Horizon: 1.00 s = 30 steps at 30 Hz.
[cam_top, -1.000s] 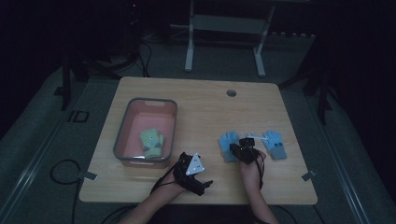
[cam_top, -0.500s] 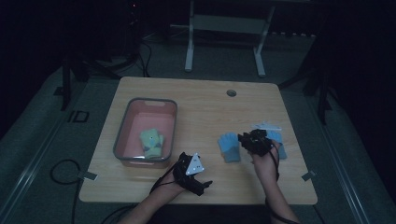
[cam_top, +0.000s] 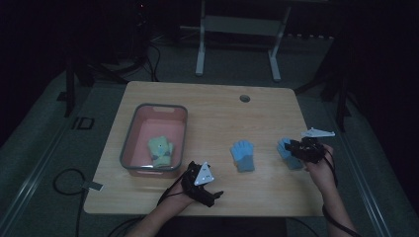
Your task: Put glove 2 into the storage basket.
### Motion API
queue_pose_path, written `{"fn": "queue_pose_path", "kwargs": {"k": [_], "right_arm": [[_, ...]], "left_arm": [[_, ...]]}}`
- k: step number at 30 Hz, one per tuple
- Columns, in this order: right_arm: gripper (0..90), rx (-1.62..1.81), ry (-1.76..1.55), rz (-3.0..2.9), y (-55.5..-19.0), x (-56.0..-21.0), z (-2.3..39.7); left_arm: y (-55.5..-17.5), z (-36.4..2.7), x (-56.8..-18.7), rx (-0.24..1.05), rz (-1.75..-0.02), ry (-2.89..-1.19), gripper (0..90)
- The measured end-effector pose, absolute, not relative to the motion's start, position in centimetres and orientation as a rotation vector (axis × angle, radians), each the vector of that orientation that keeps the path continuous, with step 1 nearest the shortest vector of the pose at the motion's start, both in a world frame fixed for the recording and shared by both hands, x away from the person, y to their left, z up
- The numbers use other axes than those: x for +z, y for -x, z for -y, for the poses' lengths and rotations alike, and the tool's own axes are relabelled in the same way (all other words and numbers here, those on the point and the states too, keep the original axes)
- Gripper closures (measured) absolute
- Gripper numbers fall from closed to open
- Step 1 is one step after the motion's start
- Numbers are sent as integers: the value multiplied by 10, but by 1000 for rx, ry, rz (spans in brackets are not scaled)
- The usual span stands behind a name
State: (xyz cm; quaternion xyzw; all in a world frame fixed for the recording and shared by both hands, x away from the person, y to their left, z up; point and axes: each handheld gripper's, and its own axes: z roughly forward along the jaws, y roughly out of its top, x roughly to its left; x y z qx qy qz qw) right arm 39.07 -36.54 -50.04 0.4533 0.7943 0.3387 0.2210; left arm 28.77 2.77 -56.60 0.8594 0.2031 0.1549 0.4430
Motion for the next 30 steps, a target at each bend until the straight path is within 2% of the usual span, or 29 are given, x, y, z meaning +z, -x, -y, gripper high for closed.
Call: {"fn": "queue_pose_path", "kwargs": {"k": [15, 22, 30], "right_arm": [[619, 883, -1357, -2192, -400, -546, 398], [792, 850, -1337, -2151, -393, -549, 388], [860, 807, -1442, -2068, -390, -540, 375]], "left_arm": [[-289, -28, -566, 380, -505, -2135, 17], [-289, -29, -566, 388, -504, -2136, 18], [-289, -29, -564, 392, -512, -2122, 18]]}}
